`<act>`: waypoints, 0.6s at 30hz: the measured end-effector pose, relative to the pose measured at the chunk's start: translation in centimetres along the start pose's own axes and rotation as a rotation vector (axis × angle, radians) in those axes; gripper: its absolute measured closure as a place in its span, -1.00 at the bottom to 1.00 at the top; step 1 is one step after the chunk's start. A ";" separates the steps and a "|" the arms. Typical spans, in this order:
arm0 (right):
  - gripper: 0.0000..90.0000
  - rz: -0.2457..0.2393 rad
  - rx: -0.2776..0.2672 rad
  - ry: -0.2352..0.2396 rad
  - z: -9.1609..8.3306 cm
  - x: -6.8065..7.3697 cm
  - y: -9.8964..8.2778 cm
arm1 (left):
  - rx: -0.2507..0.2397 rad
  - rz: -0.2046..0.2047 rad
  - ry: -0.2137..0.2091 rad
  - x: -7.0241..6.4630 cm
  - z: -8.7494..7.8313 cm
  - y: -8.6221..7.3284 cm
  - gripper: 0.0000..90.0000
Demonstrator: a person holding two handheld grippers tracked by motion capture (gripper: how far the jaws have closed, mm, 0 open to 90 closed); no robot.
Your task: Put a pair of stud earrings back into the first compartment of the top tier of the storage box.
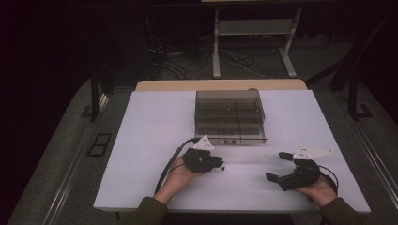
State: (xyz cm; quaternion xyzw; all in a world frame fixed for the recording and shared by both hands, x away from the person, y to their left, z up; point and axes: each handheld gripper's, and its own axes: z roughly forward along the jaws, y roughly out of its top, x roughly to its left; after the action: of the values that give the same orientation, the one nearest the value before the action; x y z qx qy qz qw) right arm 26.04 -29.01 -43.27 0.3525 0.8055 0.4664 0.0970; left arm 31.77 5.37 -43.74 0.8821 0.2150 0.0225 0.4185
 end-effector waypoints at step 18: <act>-0.99 -0.004 0.001 0.002 0.0 0.0 -0.1 | -0.037 -0.018 -0.061 -0.1 -2.5 0.0 0.77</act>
State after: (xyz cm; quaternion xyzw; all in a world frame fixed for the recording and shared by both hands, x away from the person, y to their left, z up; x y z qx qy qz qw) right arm 26.02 -28.99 -43.33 0.3505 0.8066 0.4660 0.0969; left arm 31.15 7.15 -42.12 0.8725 0.2096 -0.0044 0.4414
